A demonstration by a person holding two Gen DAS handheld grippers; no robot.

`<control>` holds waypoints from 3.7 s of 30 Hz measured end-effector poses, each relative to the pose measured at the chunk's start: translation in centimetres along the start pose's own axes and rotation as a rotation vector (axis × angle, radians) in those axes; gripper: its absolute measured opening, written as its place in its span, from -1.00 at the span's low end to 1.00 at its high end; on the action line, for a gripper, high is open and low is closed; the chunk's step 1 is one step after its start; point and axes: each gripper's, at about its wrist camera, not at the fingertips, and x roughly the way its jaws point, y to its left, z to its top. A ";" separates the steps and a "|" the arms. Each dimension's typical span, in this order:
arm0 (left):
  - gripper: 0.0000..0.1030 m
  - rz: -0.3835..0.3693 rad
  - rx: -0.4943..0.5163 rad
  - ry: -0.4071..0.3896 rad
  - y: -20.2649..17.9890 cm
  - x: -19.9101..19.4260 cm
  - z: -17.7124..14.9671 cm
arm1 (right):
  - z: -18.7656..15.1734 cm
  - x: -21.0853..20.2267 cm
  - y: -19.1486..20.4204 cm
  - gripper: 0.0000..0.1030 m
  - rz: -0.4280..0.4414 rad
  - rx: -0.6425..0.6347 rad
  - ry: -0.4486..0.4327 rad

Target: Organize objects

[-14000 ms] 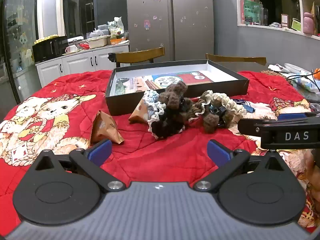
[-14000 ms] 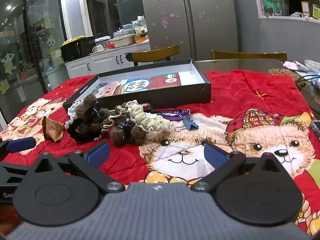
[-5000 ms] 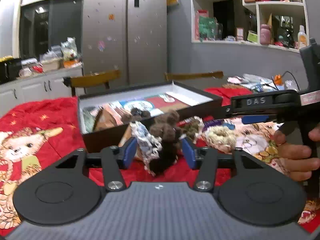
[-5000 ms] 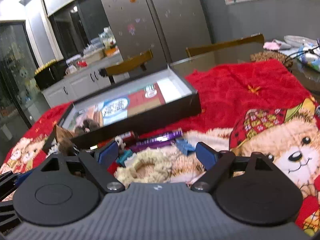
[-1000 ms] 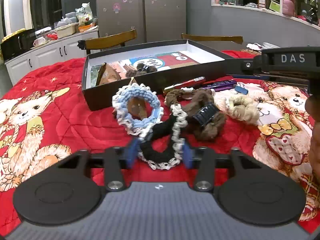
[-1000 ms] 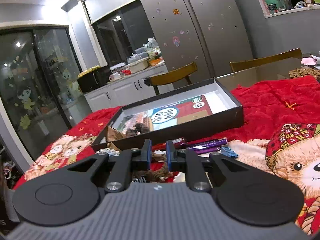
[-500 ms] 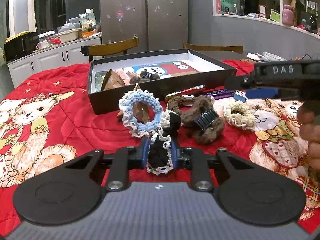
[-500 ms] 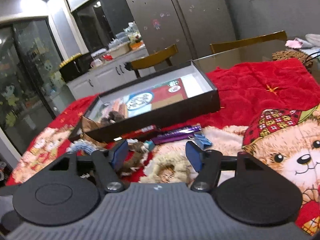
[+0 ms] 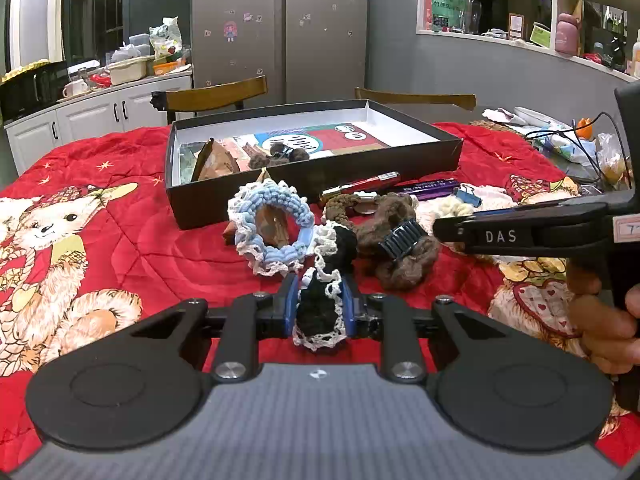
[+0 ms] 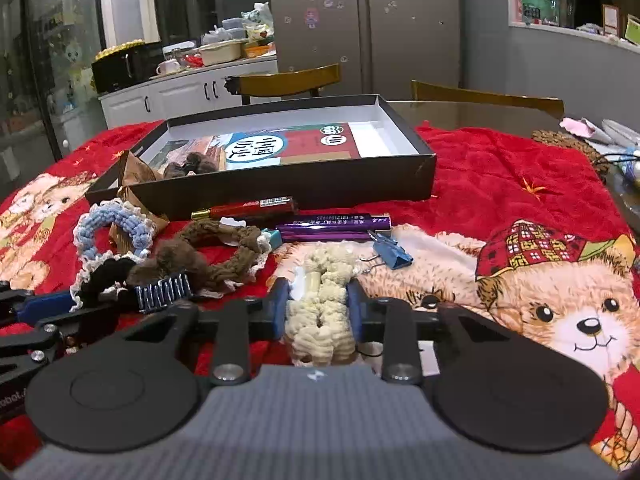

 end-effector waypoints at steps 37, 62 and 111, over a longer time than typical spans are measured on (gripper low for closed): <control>-0.76 -0.002 -0.009 -0.056 0.0 -1.4 0.2 | 1.2 -2.9 -1.7 -0.45 0.165 0.129 -0.174; -0.76 -0.044 -0.225 -0.273 2.1 -3.3 14.1 | 12.2 0.5 -2.2 -0.44 0.267 0.270 -0.124; -0.75 0.010 -0.129 -0.077 0.6 12.8 10.9 | 10.3 11.0 -4.1 -0.40 0.246 0.214 -0.017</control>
